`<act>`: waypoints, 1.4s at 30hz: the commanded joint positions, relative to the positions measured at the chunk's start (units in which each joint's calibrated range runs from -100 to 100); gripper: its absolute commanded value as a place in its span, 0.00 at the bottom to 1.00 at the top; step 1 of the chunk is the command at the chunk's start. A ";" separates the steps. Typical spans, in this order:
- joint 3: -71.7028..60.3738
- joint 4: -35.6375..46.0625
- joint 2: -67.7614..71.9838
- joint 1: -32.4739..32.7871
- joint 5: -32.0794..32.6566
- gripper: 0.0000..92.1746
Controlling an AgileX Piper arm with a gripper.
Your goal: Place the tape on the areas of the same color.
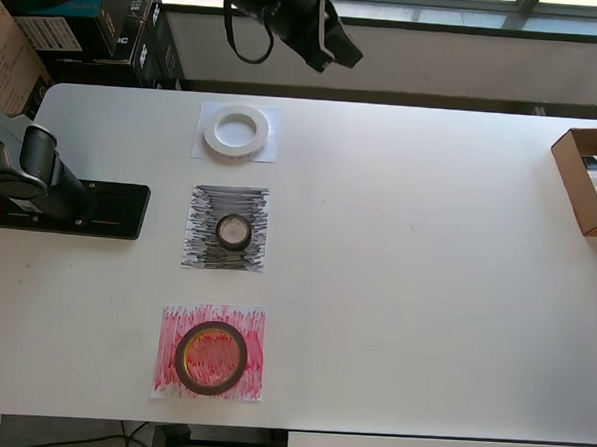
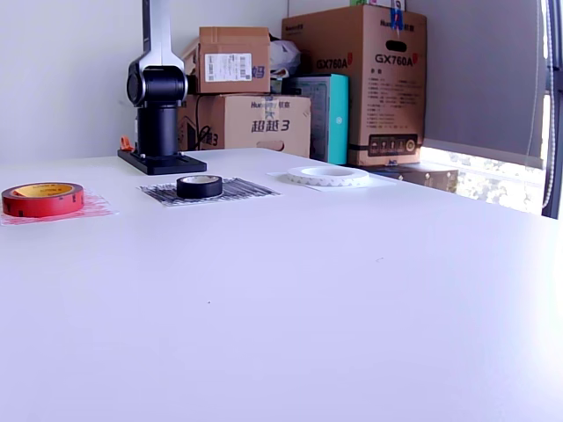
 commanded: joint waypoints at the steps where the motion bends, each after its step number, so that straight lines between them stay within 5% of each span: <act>1: 6.41 -3.14 -7.31 4.88 0.34 0.00; 21: 47.67 -32.84 -45.76 3.30 -2.93 0.00; 42: 74.66 -33.86 -82.62 2.59 -2.93 0.00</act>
